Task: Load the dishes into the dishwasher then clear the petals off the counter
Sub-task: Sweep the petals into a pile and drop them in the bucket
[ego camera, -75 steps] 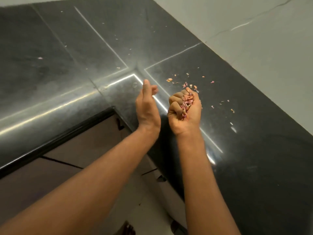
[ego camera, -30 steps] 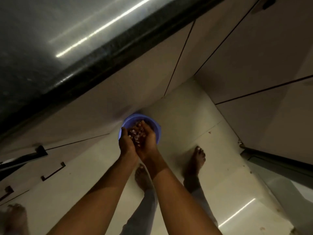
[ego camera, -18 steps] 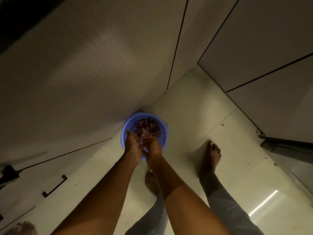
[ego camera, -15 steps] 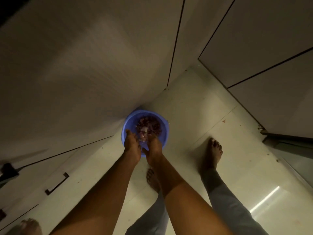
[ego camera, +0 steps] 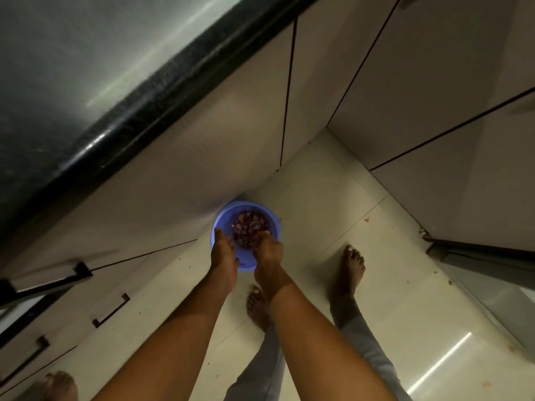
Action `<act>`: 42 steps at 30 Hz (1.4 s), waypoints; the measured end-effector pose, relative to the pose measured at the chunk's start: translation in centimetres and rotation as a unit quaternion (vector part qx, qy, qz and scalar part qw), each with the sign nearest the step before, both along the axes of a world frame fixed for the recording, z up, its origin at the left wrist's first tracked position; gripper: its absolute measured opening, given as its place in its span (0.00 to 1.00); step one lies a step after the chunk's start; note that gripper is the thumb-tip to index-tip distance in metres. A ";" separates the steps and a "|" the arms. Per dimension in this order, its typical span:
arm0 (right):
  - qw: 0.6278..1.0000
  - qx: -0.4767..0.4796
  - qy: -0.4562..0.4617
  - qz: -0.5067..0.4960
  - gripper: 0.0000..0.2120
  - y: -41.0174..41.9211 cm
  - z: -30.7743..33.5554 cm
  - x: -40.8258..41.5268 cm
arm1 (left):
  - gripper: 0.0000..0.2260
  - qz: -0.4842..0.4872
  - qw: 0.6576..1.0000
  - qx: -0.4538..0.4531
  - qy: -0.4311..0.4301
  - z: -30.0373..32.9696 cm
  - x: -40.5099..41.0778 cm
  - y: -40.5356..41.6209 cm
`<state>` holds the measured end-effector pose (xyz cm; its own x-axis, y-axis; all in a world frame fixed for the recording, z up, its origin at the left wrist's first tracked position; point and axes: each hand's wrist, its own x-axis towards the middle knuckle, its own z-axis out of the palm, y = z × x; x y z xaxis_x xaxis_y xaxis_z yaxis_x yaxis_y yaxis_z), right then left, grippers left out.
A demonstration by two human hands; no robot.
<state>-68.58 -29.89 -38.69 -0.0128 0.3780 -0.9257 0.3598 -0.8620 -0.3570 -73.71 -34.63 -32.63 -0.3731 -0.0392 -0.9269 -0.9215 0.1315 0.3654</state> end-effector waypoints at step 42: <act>0.864 0.500 0.008 0.054 0.22 59.0 46.4 10.7 | 0.07 -0.347 0.732 0.103 0.577 38.7 2.7 52.2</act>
<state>-57.85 29.13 7.66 -0.1078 0.9848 -0.1365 0.4067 -0.0816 -0.9099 -70.96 17.52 6.03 -0.7762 0.6273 0.0625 0.2793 0.2533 0.9262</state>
